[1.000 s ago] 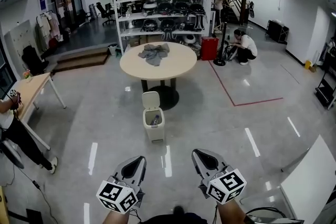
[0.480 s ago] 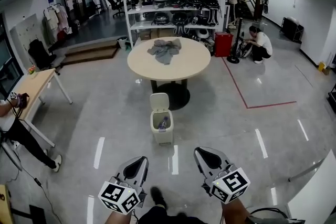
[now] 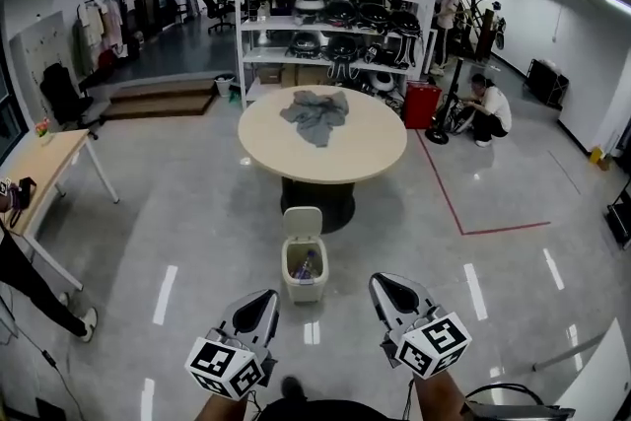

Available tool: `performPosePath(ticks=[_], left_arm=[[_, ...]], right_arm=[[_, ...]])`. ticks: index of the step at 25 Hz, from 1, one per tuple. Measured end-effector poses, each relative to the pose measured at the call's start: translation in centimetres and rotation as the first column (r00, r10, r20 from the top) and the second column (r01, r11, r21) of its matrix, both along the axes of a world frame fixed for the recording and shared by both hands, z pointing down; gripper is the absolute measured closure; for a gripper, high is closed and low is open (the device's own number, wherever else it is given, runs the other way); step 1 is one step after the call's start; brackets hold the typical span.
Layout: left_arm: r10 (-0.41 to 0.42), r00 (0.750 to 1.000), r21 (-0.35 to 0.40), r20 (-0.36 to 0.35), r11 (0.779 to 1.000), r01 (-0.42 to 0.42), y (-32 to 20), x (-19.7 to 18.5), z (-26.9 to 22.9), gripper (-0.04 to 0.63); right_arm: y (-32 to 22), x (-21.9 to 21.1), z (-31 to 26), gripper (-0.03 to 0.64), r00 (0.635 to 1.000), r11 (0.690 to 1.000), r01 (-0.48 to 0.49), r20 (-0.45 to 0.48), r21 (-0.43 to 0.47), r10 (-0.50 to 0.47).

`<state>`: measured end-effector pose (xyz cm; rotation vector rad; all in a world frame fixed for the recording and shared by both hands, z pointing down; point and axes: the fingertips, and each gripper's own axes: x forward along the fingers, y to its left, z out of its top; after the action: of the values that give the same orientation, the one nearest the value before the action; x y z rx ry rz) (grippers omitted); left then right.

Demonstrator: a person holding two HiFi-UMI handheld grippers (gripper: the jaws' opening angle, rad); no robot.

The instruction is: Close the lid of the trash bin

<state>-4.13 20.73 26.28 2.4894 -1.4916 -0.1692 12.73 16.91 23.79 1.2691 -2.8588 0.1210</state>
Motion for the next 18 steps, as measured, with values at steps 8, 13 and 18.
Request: performPosePath(ticks=[8, 13, 18], left_arm=[[0.026, 1.000, -0.007, -0.007, 1.000, -0.026, -8.7, -3.8, 0.4, 0.595], [0.032, 0.999, -0.031, -0.013, 0.999, -0.032, -13.6, -4.2, 1.1, 0.595], [0.021, 1.000, -0.032, 0.004, 0.999, -0.021, -20.2, -3.2, 1.4, 0.595]], right_arm=[[-8.7, -4.4, 0.2, 0.606, 1.000, 1.000, -0.020, 0.020, -0.024, 0.021], [-13.5, -4.8, 1.0, 0.606, 0.999, 0.998, -0.027, 0.023, -0.052, 0.028], [-20.5, -4.3, 2.0, 0.606, 0.999, 0.998, -0.003, 0.046, -0.060, 0.006]])
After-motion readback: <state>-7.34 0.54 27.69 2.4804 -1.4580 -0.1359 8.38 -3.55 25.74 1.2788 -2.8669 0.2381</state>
